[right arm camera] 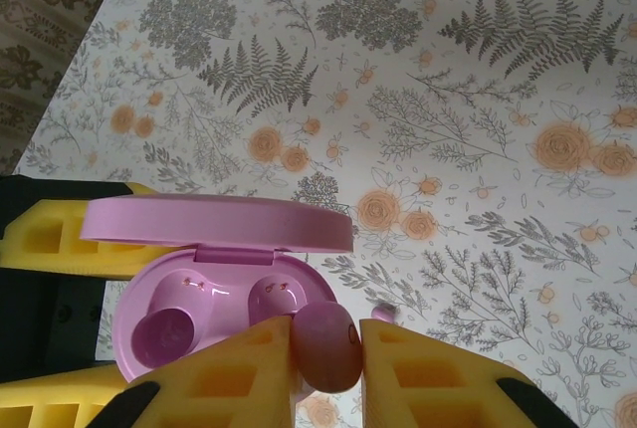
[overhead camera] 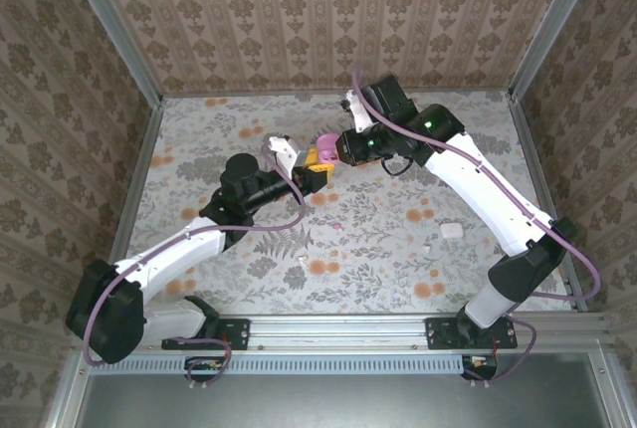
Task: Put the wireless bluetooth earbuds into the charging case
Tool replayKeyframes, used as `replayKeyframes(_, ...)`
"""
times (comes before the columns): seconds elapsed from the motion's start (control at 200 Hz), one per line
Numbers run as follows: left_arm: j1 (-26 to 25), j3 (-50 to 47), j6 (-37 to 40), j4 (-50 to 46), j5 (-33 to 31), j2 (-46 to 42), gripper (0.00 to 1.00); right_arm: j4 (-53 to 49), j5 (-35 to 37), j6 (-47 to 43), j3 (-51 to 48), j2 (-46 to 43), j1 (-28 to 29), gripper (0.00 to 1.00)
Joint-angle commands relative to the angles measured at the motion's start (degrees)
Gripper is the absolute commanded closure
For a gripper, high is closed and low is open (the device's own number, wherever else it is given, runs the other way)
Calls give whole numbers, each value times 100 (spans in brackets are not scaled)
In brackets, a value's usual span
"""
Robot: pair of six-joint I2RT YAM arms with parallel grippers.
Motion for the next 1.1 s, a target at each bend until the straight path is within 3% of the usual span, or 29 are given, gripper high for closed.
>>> replayKeyframes(0.0, -57, 215, 36, 189, 63, -30, 66, -21, 99, -119, 153, 77, 53, 78)
replayKeyframes(0.445, -65, 240, 20, 204, 24, -12, 66, 16, 72, -123, 85, 81, 88, 79)
replayKeyframes(1.095, -61, 204, 28, 241, -24, -30, 66, 169, -436, -109, -134, -267, 94, 64)
